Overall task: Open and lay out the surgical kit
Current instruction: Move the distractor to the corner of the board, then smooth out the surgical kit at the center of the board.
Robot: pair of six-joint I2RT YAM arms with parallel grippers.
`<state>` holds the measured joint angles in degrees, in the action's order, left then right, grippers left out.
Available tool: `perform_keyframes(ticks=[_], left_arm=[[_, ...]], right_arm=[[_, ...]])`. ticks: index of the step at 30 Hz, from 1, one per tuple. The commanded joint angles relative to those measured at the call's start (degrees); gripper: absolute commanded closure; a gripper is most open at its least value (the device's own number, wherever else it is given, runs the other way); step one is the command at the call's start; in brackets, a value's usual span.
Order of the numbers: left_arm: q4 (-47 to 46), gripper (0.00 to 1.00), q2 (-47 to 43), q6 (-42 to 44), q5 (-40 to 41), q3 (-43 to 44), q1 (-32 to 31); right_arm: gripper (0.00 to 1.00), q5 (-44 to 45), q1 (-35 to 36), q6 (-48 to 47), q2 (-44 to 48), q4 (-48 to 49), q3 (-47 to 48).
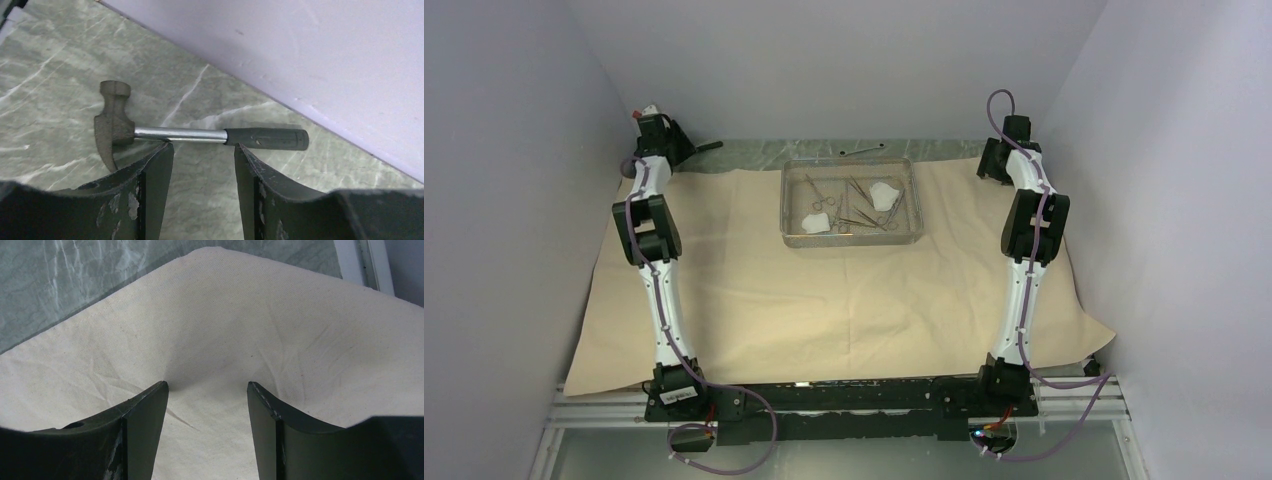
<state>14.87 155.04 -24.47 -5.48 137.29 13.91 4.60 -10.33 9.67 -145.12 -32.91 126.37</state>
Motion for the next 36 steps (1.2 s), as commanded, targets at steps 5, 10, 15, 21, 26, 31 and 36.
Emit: perform_keyframes(ticks=[5,10,15,21,26,31,36], left_arm=[[-1.39,0.42,-1.58,-1.32,-6.99,-1.55,-0.35],[1.58,0.32,-10.43,1.78,-10.66,-6.5,-0.38],[5.4,0.25,-18.26,3.23,-7.99,-11.07,-0.38],[15.98,0.2,-21.93,1.24,11.67,-13.3,-0.43],[23.54,0.24,-18.6,-1.08,22.37,-12.95,-0.38],[24.76,0.27,-14.34,-1.12,24.25,-10.16,-0.21],[23.17,0.27,-11.74,-0.99,24.12,-9.4,-0.25]], right_arm=[[0.37,-2.94,-0.2,3.83,-0.51,-6.53,1.21],[0.37,-3.24,-1.03,6.61,-0.27,-8.29,4.09],[0.35,-4.18,-1.67,7.0,1.33,-6.25,4.86],[0.34,-6.36,-1.71,6.65,3.8,-0.97,3.96],[0.34,-7.9,-1.63,7.28,3.91,0.42,4.17],[0.34,-7.81,-1.63,7.48,3.64,1.54,4.08],[0.34,-6.56,-1.47,7.05,3.37,2.59,3.02]])
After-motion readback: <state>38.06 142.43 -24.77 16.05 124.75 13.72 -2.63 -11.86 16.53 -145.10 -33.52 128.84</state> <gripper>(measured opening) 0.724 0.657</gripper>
